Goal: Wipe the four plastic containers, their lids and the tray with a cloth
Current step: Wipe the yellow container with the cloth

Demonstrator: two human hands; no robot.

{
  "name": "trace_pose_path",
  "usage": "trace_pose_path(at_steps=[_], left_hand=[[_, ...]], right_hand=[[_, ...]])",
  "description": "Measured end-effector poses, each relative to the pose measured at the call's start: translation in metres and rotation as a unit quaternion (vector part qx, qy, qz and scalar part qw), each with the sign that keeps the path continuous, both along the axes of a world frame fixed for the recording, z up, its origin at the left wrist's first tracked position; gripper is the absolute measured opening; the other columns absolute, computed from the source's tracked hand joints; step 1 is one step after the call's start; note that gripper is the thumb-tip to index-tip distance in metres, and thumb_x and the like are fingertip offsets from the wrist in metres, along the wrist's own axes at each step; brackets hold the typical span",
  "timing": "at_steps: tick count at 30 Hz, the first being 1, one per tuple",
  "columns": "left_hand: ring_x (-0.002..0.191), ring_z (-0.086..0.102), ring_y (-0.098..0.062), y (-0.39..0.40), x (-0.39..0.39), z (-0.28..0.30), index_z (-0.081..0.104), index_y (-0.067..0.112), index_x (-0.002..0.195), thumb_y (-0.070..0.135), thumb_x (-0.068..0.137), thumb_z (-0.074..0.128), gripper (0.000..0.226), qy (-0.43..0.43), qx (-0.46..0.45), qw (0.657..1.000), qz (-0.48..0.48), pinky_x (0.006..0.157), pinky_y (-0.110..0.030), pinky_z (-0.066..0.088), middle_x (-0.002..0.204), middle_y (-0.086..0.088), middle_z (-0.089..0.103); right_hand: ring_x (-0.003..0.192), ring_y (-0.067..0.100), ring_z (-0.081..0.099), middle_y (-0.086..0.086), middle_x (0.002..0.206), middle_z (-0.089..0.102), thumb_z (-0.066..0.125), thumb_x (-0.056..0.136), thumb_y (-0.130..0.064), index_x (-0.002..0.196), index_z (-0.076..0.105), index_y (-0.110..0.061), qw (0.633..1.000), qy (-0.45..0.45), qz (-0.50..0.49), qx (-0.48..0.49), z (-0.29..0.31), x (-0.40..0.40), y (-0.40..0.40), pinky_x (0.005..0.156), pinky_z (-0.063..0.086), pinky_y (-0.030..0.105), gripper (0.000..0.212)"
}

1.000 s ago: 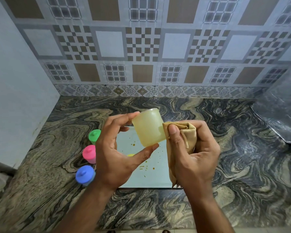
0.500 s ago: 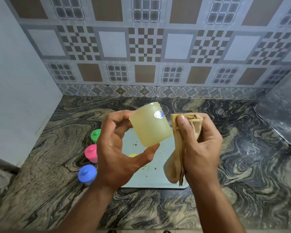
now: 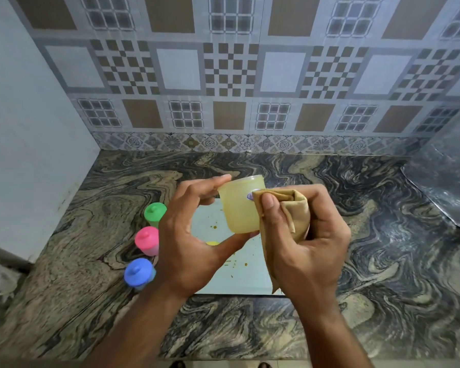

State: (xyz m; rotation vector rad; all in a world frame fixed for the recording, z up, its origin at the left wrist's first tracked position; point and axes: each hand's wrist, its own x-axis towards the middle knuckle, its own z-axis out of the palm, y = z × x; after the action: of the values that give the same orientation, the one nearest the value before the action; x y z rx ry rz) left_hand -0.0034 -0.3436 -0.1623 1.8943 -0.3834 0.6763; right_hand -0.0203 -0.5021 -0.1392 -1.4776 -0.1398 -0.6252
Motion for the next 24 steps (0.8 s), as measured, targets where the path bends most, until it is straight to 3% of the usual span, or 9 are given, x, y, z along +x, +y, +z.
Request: trace_pose_path(at_steps=[2, 5, 8, 11, 14, 18, 21, 24], left_hand=[[0.112, 0.065, -0.028, -0.003, -0.001, 0.000, 0.060, 0.026, 0.135, 0.035, 0.070, 0.096, 0.074, -0.011, -0.022, 1.000, -0.017, 0.093, -0.043, 0.056, 0.125, -0.002, 0.062], [0.120, 0.066, -0.032, -0.006, -0.003, -0.002, 0.057, 0.021, 0.130, 0.024, 0.067, 0.097, 0.074, 0.010, -0.112, 0.992, -0.065, 0.101, -0.046, 0.054, 0.128, -0.012, 0.063], [0.119, 0.069, -0.028, -0.011, -0.007, 0.000, 0.052, 0.023, 0.126, 0.018, 0.066, 0.095, 0.074, 0.056, -0.160, 0.980, -0.101, 0.101, -0.045, 0.055, 0.128, -0.001, 0.068], [0.115, 0.069, -0.025, -0.015, -0.005, -0.001, 0.052, 0.031, 0.122, 0.013, 0.066, 0.093, 0.072, 0.089, -0.214, 0.967, -0.109, 0.095, -0.052, 0.058, 0.125, 0.002, 0.068], [0.120, 0.067, -0.026, -0.018, -0.001, -0.003, 0.049, 0.028, 0.132, 0.007, 0.068, 0.089, 0.078, 0.100, -0.253, 0.954, -0.123, 0.098, -0.046, 0.058, 0.131, 0.005, 0.059], [0.127, 0.064, -0.028, -0.017, 0.001, -0.006, 0.050, 0.030, 0.132, 0.010, 0.072, 0.087, 0.074, 0.122, -0.238, 0.954, -0.137, 0.104, -0.047, 0.053, 0.134, 0.004, 0.064], [0.121, 0.065, -0.025, -0.014, 0.002, -0.005, 0.052, 0.040, 0.127, 0.019, 0.070, 0.091, 0.072, 0.126, -0.186, 0.968, -0.114, 0.098, -0.048, 0.053, 0.129, 0.007, 0.068], [0.119, 0.067, -0.025, -0.010, 0.002, -0.002, 0.051, 0.042, 0.127, 0.019, 0.071, 0.093, 0.074, 0.114, -0.123, 0.980, -0.111, 0.092, -0.044, 0.054, 0.140, 0.007, 0.066]], right_hand=[[0.073, 0.019, 0.070, 0.008, 0.086, 0.075, 0.078, 0.095, -0.017, 0.091, 0.068, -0.012, 1.000, 0.008, -0.006, -0.009, 0.005, 0.005, -0.001, 0.064, 0.056, 0.033, 0.012], [0.063, 0.002, 0.057, -0.013, 0.072, 0.067, 0.077, 0.096, -0.014, 0.087, 0.065, -0.010, 0.998, 0.058, -0.012, 0.016, 0.006, 0.017, -0.007, 0.059, 0.050, 0.022, 0.015], [0.065, 0.008, 0.054, -0.008, 0.072, 0.063, 0.075, 0.098, -0.019, 0.087, 0.065, -0.011, 0.994, 0.098, 0.001, 0.048, -0.001, 0.024, -0.015, 0.060, 0.048, 0.029, 0.017], [0.063, 0.006, 0.053, -0.009, 0.071, 0.061, 0.072, 0.098, -0.019, 0.088, 0.064, -0.010, 0.992, 0.080, 0.010, 0.092, -0.002, 0.017, -0.015, 0.059, 0.047, 0.022, 0.016], [0.065, 0.009, 0.056, -0.002, 0.074, 0.065, 0.072, 0.097, -0.018, 0.089, 0.065, -0.009, 0.994, 0.053, 0.030, 0.087, -0.003, 0.004, -0.011, 0.058, 0.049, 0.023, 0.014], [0.062, 0.002, 0.055, -0.007, 0.073, 0.065, 0.072, 0.094, -0.015, 0.090, 0.064, 0.000, 0.996, 0.042, 0.021, 0.071, -0.004, -0.002, -0.007, 0.060, 0.047, 0.016, 0.018], [0.062, -0.003, 0.056, -0.011, 0.073, 0.067, 0.072, 0.092, -0.013, 0.088, 0.064, -0.001, 0.998, 0.031, 0.015, 0.048, -0.003, -0.003, -0.008, 0.060, 0.046, 0.012, 0.015], [0.064, -0.001, 0.058, -0.011, 0.075, 0.068, 0.075, 0.094, -0.017, 0.088, 0.065, -0.009, 0.999, 0.025, 0.003, 0.026, -0.001, -0.002, -0.009, 0.060, 0.048, 0.015, 0.014]])
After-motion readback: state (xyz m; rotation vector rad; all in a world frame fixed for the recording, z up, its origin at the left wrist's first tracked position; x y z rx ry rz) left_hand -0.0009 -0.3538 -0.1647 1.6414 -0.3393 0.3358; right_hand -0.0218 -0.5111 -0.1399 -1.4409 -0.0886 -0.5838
